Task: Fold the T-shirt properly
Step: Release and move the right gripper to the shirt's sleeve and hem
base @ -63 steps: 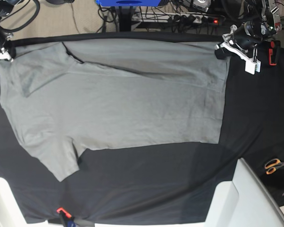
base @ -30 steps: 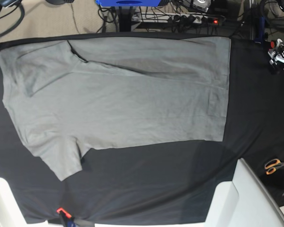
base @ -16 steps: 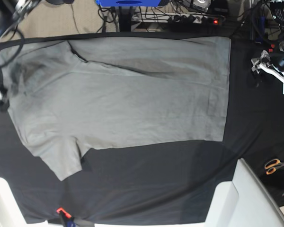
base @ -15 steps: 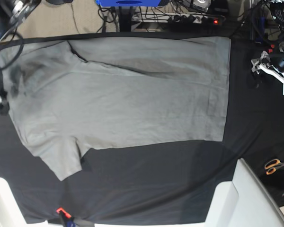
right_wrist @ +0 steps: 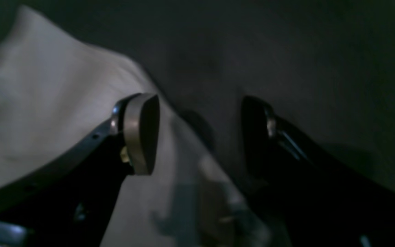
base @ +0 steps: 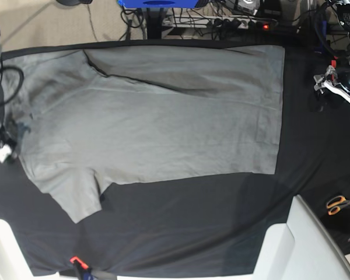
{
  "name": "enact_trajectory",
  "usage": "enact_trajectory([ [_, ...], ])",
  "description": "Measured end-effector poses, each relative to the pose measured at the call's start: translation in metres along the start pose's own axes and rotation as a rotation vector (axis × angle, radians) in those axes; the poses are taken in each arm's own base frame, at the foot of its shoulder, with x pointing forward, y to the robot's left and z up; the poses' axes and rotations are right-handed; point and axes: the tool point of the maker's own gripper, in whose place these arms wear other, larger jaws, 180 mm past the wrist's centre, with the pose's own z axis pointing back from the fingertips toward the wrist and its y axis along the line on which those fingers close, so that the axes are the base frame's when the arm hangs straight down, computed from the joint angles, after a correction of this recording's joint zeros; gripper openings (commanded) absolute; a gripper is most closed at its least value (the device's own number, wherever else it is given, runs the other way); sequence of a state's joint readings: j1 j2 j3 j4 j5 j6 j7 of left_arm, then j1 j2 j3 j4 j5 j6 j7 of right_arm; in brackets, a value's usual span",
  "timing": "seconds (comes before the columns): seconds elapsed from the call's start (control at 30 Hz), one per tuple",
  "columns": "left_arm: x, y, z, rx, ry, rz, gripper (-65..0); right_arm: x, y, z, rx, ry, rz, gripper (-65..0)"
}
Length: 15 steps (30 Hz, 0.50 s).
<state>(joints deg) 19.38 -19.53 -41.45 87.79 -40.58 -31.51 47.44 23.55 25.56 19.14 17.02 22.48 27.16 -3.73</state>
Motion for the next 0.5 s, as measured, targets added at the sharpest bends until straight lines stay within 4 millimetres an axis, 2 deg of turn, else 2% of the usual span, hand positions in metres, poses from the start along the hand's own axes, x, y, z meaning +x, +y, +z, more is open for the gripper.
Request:
enact_trajectory([
  [0.07, 0.0, 0.0, 0.0, -0.001, 0.0, 0.002, -19.4, -0.005, -0.001, -0.002, -0.019, 0.0, 0.031, -29.0],
  [0.23, -0.003, 0.0, 0.0, -0.001, 0.004, 0.003, -19.4, -0.012, 0.019, -0.011, 0.005, -0.01, 0.044, -29.0],
  [0.5, -0.003, 0.0, 0.001, 0.0, 0.006, 0.003, -19.4, -0.017, 0.024, -0.013, 0.011, 0.015, 0.117, -29.4],
])
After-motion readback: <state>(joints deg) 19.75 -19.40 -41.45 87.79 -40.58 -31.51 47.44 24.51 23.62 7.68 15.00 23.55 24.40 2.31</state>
